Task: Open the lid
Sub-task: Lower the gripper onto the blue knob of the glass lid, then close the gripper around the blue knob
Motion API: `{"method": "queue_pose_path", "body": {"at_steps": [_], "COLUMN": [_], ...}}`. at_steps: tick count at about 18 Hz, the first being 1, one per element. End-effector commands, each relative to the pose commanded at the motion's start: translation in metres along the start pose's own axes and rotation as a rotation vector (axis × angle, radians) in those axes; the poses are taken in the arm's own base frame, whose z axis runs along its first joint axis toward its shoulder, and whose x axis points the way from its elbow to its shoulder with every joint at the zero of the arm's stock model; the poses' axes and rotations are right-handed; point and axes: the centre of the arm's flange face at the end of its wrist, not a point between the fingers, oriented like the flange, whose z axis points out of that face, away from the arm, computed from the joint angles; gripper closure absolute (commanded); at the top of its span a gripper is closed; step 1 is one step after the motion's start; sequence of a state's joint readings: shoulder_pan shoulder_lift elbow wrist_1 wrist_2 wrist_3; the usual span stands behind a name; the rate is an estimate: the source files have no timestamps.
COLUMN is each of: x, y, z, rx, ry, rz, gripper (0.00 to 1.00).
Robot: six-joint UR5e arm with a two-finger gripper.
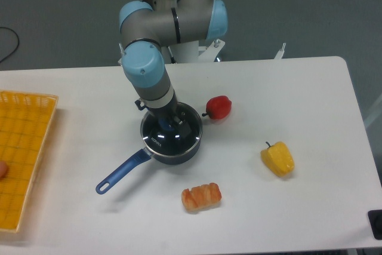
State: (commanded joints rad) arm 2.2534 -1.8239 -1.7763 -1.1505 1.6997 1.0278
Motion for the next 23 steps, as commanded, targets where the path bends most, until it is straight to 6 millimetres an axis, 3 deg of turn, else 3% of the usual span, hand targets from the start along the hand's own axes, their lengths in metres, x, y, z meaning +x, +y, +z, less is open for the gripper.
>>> {"method": "queue_pose_path", "body": {"at_steps": [18,23], "x": [0.006,0.011], "y": [-0.004,-0.009], "z": [0.009,0.008], "rx": [-0.029,-0.033], "ry": [0.002,-0.001], "rz": [0.012,0.027], "gripper": [0.0,0.08]}}
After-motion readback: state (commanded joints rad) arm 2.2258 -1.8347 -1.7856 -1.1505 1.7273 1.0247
